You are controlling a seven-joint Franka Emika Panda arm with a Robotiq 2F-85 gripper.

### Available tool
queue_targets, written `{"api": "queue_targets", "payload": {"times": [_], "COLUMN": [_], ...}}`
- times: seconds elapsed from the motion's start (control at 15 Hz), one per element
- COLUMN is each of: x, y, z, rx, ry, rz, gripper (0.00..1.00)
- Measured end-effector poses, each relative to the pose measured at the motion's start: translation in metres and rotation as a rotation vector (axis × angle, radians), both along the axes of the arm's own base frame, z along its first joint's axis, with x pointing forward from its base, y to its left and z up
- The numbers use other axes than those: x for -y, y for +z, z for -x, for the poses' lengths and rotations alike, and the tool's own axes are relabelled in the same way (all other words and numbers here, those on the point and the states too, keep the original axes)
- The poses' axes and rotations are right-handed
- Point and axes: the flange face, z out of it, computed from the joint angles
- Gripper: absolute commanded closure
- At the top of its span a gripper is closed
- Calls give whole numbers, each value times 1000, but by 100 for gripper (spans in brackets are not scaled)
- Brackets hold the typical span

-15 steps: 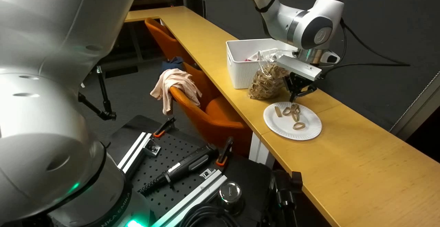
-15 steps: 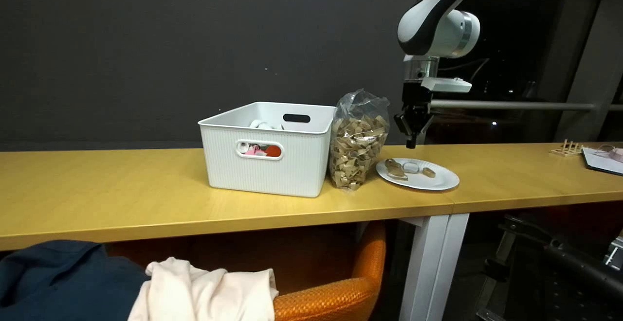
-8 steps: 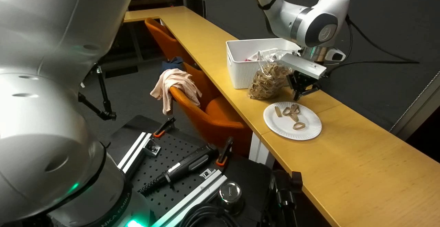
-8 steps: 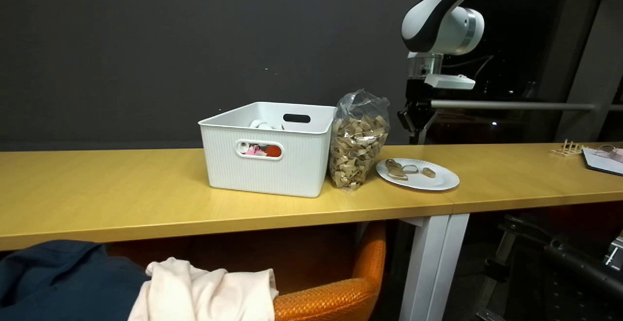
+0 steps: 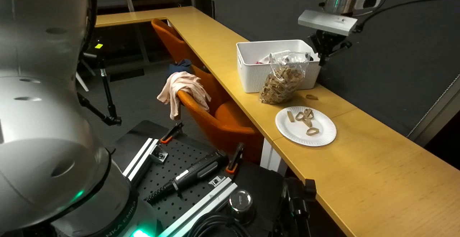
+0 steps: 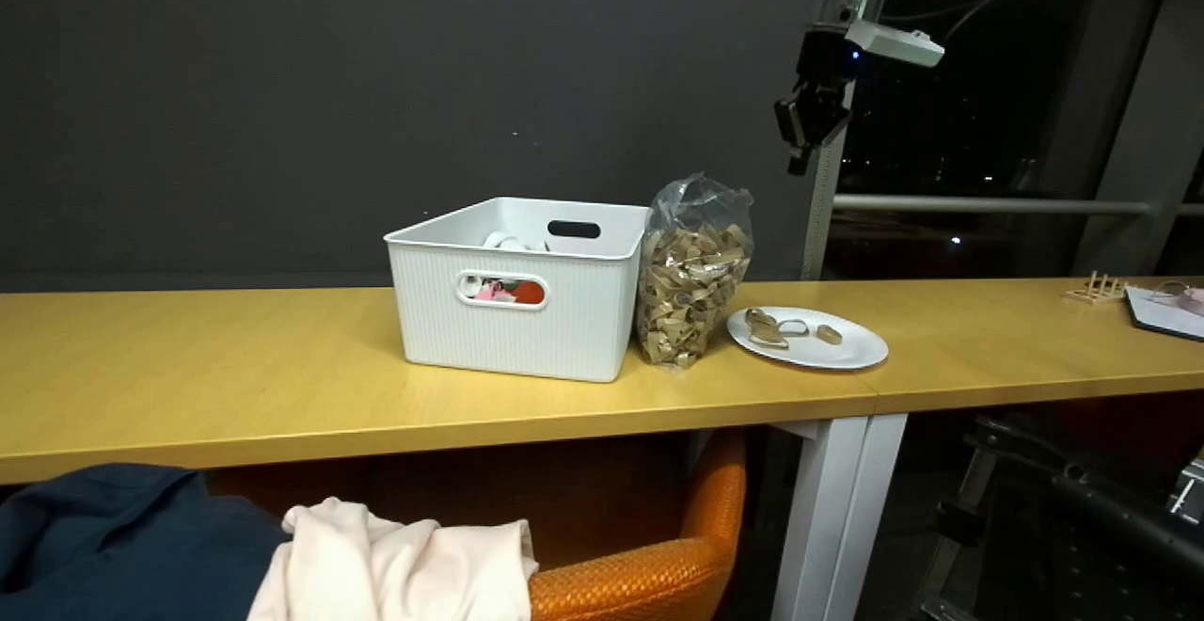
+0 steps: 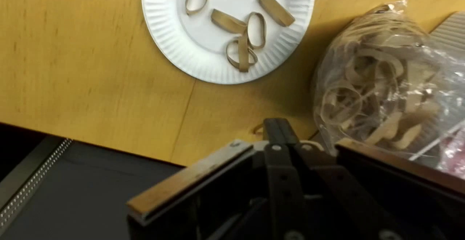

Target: Remove some rubber bands from the plastic bag and then put them on the white plate

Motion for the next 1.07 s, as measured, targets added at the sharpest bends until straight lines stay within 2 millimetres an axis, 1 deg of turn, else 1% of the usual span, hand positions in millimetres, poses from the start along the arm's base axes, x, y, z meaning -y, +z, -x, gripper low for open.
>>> {"api": "queue_targets", "payload": {"times": [0.07,0.13,0.27,0.47,0.6,0.67,0.73,0.87,0.93,1.0,1.07], "x": [-8,-16,-37,-73,-96,-104,-110,-114,-113,-113,-112], "y": [8,12,12,5,-2,-8,-15,-32,-41,-48,-54], "z": [-4,-10,-25,-45,-54,-58,-60,-65,-67,-69,-71], "rx": [22,46,93,135,128,120,112,90,79,70,63], "ry": [35,73,159,263,305,320,330,337,338,338,336], "rz": [11,25,53,77,77,78,74,64,60,57,54], "gripper": [100,100,100,100,100,100,100,100,94,79,73]}}
